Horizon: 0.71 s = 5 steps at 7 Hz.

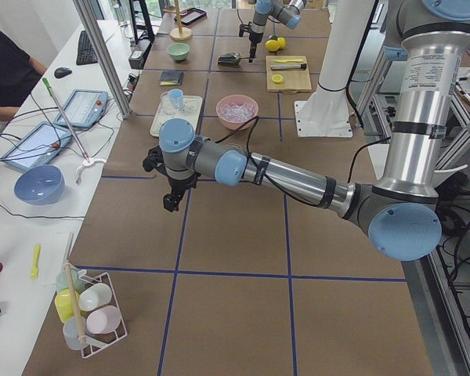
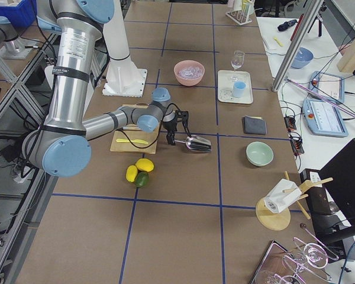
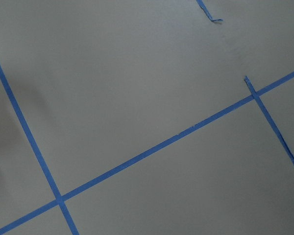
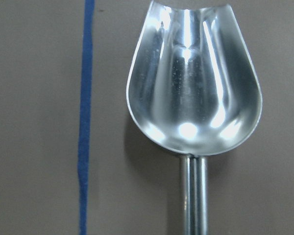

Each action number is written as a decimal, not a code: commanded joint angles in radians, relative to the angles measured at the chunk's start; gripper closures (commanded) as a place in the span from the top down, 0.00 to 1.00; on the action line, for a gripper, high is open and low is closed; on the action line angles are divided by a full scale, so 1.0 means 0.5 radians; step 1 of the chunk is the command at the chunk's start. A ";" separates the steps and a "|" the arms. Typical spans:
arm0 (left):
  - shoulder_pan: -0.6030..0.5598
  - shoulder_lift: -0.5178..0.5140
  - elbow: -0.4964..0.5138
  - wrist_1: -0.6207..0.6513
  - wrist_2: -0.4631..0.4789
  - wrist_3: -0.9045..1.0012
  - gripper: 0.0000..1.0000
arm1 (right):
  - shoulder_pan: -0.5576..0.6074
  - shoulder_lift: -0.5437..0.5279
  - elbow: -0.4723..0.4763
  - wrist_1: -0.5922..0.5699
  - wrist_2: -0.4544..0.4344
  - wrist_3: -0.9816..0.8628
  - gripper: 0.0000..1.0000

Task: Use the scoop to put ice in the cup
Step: 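Lower the right gripper onto the metal scoop handle and close it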

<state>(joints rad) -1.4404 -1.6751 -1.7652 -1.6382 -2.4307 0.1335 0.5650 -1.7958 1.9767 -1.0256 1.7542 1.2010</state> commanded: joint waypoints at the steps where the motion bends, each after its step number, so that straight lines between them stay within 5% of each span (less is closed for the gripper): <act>1: 0.000 0.000 -0.001 0.000 -0.001 0.000 1.00 | -0.016 -0.019 -0.032 0.008 -0.008 0.006 0.97; 3: 0.000 0.003 -0.001 0.000 0.002 0.000 1.00 | -0.016 -0.007 -0.078 0.102 0.004 0.006 0.69; 5: -0.006 0.003 -0.004 0.000 0.002 0.000 1.00 | -0.016 -0.001 -0.146 0.186 0.017 0.003 0.55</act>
<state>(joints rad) -1.4419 -1.6737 -1.7661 -1.6383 -2.4299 0.1341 0.5571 -1.7989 1.9191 -0.9528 1.7575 1.2031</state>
